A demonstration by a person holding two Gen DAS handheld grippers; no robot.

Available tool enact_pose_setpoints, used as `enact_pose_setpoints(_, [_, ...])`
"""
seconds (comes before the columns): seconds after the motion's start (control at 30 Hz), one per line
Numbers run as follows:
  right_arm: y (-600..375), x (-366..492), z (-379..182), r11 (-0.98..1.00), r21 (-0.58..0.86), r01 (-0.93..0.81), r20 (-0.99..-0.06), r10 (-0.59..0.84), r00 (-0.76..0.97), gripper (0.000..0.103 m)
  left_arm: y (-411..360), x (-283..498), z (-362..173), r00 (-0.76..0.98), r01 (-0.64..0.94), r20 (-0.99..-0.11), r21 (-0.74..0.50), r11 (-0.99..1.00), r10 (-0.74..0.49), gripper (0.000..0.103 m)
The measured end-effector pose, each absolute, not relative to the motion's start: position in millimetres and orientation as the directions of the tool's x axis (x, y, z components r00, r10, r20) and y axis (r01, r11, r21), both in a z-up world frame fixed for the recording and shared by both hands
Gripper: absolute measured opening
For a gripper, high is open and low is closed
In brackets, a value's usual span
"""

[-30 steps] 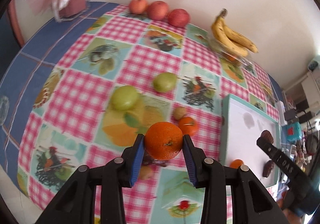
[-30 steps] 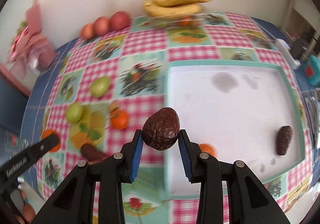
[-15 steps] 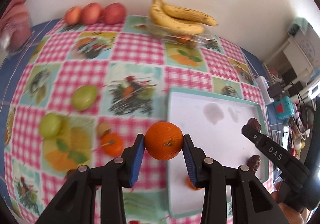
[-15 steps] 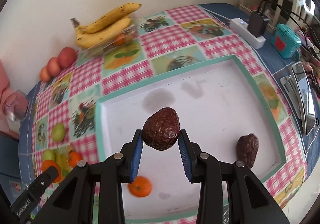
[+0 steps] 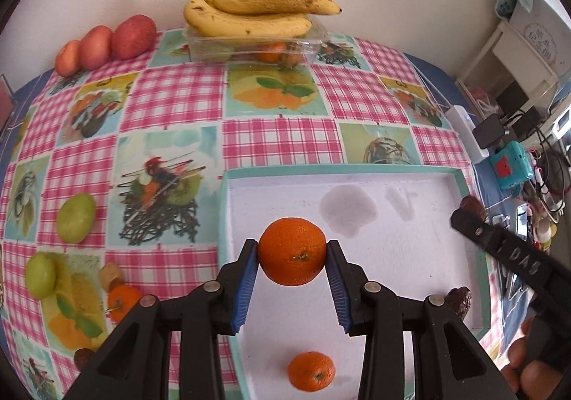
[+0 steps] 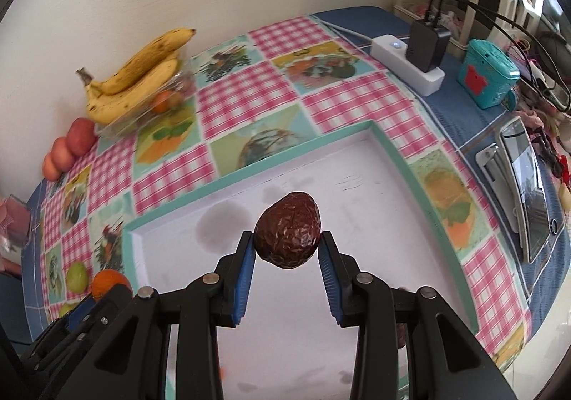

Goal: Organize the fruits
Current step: 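Carry the orange and date over the tray and release both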

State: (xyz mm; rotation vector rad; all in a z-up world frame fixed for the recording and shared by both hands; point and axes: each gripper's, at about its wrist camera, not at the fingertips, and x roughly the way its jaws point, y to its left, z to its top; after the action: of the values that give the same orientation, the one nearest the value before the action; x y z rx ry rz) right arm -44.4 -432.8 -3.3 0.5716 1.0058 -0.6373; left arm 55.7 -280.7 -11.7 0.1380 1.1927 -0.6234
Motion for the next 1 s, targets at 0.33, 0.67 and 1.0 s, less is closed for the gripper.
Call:
enact_pose_setpoints(0.33, [-469,-54,2,0.643,0.141,0.753,-0.886,-0.257,0.385,0.037,-296,59,-23,0.219,0.535,-0.903,-0.205,0.819,-0.369,0.041])
enact_pose_setpoints(0.67, [-485,-59,-9,0.625,0.136,0.769,-0.896,-0.253,0.364,0.037,-302,54,-35,0.200,0.540,-0.917,-0.192,0.819,-0.346,0.041])
enact_pose_setpoints(1.0, [-487,-60,-26,0.619,0.134,0.774,-0.916,-0.220,0.335,0.037,-301,55,-42,0.189,0.529,-0.925,-0.187,0.828,-0.329,0.041])
